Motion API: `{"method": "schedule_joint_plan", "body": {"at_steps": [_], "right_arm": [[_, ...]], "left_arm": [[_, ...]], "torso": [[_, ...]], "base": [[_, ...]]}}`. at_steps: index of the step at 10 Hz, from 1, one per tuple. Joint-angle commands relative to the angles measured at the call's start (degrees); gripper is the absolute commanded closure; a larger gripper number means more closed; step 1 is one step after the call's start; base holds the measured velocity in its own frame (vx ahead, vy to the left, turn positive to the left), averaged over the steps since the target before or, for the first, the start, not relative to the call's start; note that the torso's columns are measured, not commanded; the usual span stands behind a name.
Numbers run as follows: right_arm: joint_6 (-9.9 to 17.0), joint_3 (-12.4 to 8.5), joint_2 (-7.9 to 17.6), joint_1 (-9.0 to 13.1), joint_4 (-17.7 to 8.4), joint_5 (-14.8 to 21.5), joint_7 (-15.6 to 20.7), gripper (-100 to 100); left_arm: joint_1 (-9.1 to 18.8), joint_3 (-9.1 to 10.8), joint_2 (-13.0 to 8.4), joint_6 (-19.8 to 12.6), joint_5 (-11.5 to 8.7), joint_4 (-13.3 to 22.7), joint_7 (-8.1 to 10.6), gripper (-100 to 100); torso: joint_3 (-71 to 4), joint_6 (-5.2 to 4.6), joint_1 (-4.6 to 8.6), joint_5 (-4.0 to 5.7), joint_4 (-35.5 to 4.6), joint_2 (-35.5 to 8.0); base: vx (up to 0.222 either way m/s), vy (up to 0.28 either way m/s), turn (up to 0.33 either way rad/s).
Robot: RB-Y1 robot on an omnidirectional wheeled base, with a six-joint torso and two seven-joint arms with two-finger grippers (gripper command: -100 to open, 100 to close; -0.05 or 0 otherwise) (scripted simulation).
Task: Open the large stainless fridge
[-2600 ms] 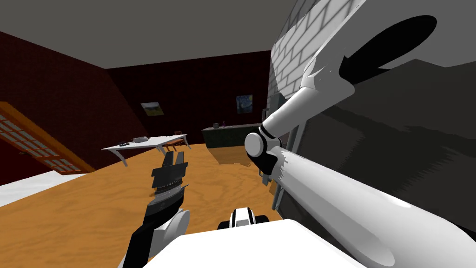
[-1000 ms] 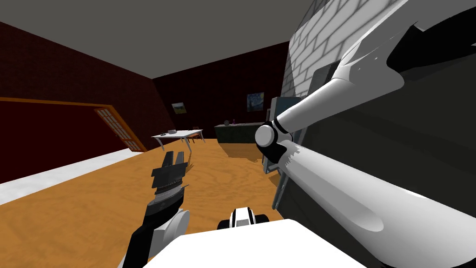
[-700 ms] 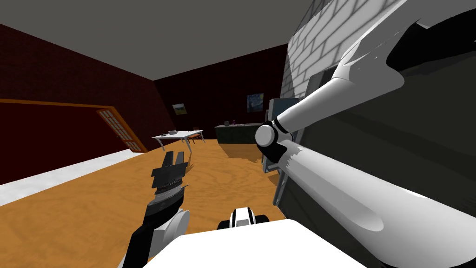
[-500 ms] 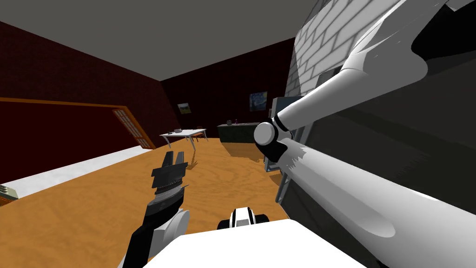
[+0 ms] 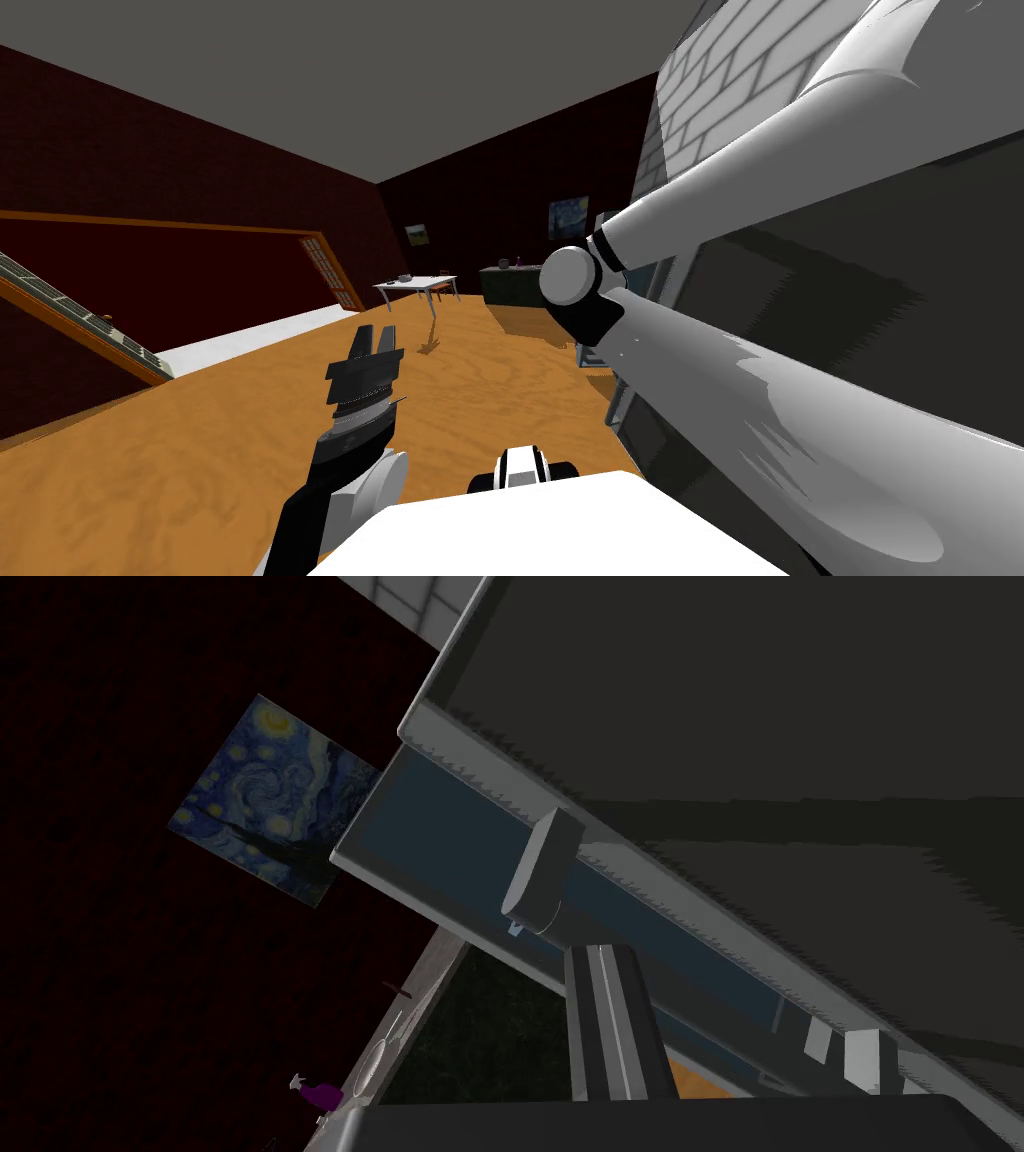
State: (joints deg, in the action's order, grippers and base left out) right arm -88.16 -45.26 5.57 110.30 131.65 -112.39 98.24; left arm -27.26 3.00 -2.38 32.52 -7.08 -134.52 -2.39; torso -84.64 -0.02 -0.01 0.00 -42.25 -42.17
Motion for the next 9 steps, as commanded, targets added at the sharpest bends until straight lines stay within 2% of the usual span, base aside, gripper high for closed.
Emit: {"method": "schedule_joint_plan", "body": {"at_steps": [1, 2, 3, 4, 5, 6, 8, 9], "right_arm": [[-1.9, -1.4, -1.5, 3.3, 1.1, 2.3, 4.0, 100], [-1.9, -1.4, -1.5, 4.0, 1.1, 2.3, 5.7, 100], [-3.5, -2.6, -2.6, 6.0, 1.9, 4.3, 7.4, 100], [-3.5, -2.6, -2.6, 7.4, 1.9, 4.3, 8.9, 100], [-3.5, -2.6, -2.6, 7.4, 1.9, 4.3, 10.0, 100], [-5.1, -3.9, -3.7, 10.0, 2.7, 6.4, 12.0, 100], [-5.1, -3.9, -3.7, 10.8, 2.7, 6.4, 14.1, 100], [-6.7, -5.2, -4.9, 13.4, 3.5, 8.4, 16.3, 100]], "left_arm": [[0.0, 0.00, 0.0, 0.0, 0.0, 0.0, 0.00, 0], [0.0, 0.00, 0.0, 0.0, 0.0, 0.0, 0.00, 0], [0.0, 0.00, 0.0, 0.0, 0.0, 0.0, 0.00, 0], [0.0, -0.01, 0.0, 0.0, 0.0, 0.0, 0.00, 0], [0.0, 0.00, 0.0, 0.0, 0.0, 0.0, 0.00, 0], [0.0, 0.00, 0.0, 0.0, 0.0, 0.0, 0.00, 0], [0.0, 0.00, 0.0, 0.0, 0.0, 0.0, 0.00, 0], [0.0, 0.01, 0.0, 0.0, 0.0, 0.0, 0.00, 0]], "torso": [[0.0, -0.02, 0.06, 0.02, 0.0, 0.0], [0.1, 0.06, -0.04, -0.01, 0.0, -0.2], [0.2, 0.00, -0.03, -0.01, -0.1, -0.2], [0.2, 0.04, -0.05, -0.02, -0.1, -0.2], [0.1, -0.03, 0.02, 0.00, -0.1, -0.1], [0.0, -0.01, 0.08, 0.03, 0.0, 0.0], [0.1, -0.01, 0.02, 0.00, 0.0, -0.1], [0.0, -0.01, 0.09, 0.03, 0.0, 0.0]], "base": [[-0.096, 0.022, 0.258], [-0.097, 0.022, 0.168], [-0.104, 0.027, 0.286], [-0.086, 0.027, 0.123], [-0.038, 0.022, -0.025], [-0.081, 0.035, 0.284], [-0.060, 0.020, 0.061], [-0.072, 0.041, 0.316]]}}
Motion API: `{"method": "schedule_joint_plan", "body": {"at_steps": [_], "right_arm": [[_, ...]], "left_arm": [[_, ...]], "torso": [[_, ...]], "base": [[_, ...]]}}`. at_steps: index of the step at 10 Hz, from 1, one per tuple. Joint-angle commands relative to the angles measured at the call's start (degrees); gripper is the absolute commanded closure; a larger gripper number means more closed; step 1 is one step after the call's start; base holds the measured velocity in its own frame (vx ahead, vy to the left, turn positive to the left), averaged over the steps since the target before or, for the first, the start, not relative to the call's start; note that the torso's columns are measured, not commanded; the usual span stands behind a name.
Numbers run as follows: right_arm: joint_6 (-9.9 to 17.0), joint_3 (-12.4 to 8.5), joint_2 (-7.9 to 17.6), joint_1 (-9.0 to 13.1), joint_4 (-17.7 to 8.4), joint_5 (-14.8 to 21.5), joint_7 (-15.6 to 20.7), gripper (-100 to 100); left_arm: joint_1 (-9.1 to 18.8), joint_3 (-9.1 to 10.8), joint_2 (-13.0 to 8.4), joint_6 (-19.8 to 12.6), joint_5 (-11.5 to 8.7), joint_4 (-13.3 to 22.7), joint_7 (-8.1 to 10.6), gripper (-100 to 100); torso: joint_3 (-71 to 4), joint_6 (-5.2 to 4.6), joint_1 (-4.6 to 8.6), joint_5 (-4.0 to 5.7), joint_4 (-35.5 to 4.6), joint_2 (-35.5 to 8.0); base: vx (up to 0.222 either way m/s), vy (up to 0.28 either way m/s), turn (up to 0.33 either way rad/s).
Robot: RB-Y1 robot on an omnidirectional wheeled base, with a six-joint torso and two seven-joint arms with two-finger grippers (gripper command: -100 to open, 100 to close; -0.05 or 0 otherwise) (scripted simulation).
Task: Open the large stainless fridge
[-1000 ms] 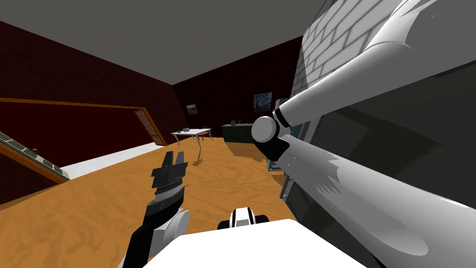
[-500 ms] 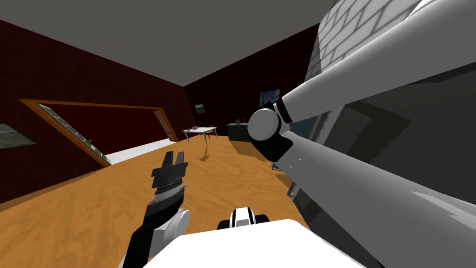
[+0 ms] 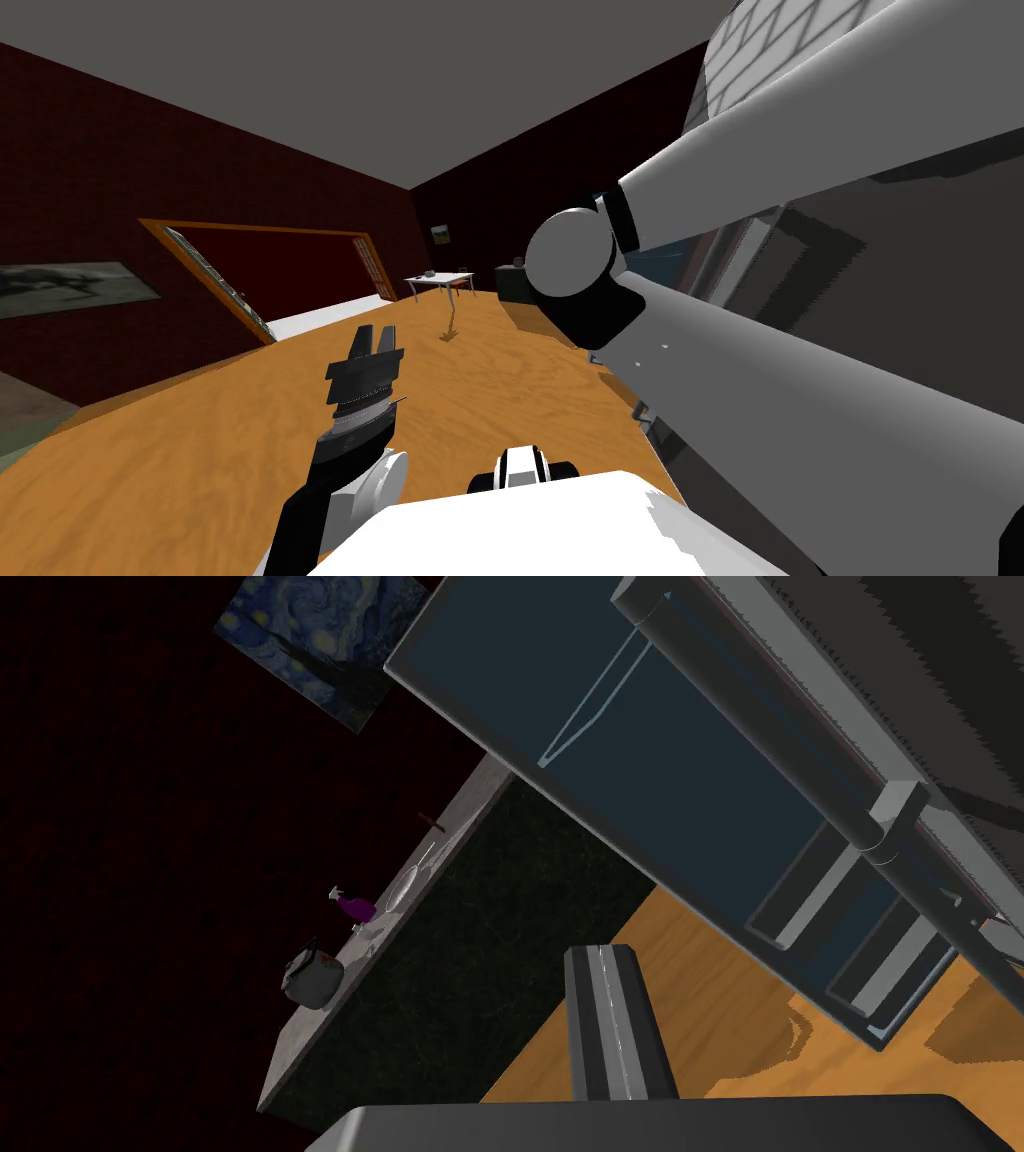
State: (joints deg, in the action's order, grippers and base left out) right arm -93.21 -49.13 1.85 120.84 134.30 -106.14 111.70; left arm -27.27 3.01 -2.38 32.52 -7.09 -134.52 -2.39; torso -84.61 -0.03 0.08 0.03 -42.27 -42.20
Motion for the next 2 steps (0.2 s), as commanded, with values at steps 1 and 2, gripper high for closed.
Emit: {"method": "schedule_joint_plan", "body": {"at_steps": [1, 2], "right_arm": [[-1.7, -1.3, -1.1, 3.7, 0.8, 2.1, 4.6, 100], [-3.3, -2.5, -2.3, 6.0, 1.6, 4.2, 6.3, 100]], "left_arm": [[0.0, -0.01, 0.0, 0.0, 0.0, 0.0, 0.00, 0], [0.0, 0.00, 0.0, 0.0, 0.0, 0.0, 0.00, 0]], "torso": [[0.0, 0.08, -0.15, -0.05, 0.0, -0.1], [0.1, 0.00, -0.12, -0.05, -0.1, -0.2]], "base": [[-0.083, 0.037, 0.146], [-0.091, 0.040, 0.256]]}}
